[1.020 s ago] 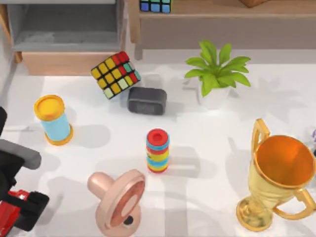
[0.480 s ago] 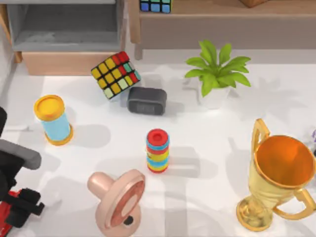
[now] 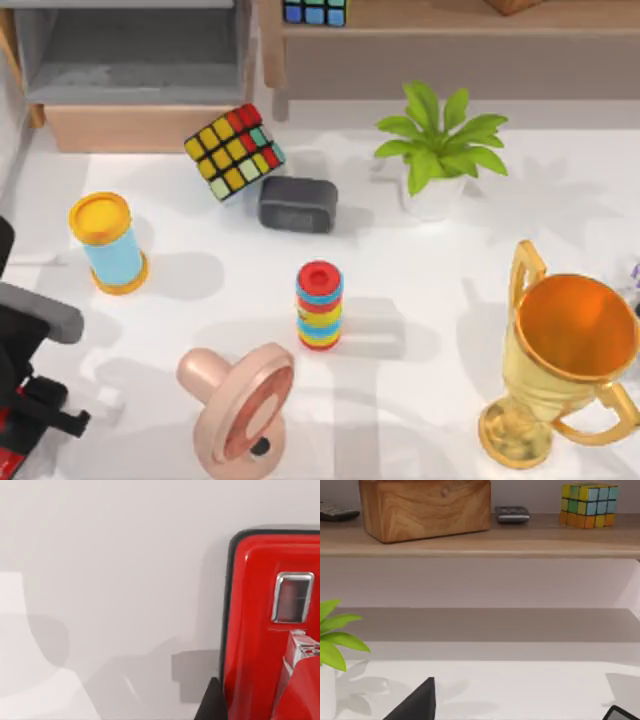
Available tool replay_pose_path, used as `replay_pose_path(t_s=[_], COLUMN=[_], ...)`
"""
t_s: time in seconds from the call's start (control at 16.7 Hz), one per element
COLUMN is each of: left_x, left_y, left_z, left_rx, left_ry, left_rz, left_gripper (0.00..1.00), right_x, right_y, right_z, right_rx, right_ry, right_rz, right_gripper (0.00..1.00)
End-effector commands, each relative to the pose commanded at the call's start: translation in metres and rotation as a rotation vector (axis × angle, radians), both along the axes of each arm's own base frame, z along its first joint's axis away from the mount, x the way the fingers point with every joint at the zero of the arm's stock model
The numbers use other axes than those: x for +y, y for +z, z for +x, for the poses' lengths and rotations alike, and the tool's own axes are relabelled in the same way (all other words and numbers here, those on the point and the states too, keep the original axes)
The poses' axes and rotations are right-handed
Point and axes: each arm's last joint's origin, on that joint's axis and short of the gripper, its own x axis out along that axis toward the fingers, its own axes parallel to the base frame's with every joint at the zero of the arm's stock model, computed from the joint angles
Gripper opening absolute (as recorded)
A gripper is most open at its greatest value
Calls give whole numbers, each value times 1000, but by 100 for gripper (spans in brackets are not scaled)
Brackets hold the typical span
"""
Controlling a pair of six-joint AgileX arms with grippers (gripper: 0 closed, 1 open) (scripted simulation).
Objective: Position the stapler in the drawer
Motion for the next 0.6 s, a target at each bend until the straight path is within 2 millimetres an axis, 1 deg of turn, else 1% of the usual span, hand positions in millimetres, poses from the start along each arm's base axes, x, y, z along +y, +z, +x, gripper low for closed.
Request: replay_pose_path(t_s=[0.42,0.6], left_x=[0,0], left_y=[0,7], left_z=[0,1], left_rx=[-2,-1], left_ry=[-1,-1], left_rz=[-1,-1], left_gripper=[0,0], right_x=[0,0], right_y=[0,0], right_z=[0,0], right_rx=[0,0], right_ry=[0,0], right_rz=[0,0], right_gripper=[100,100])
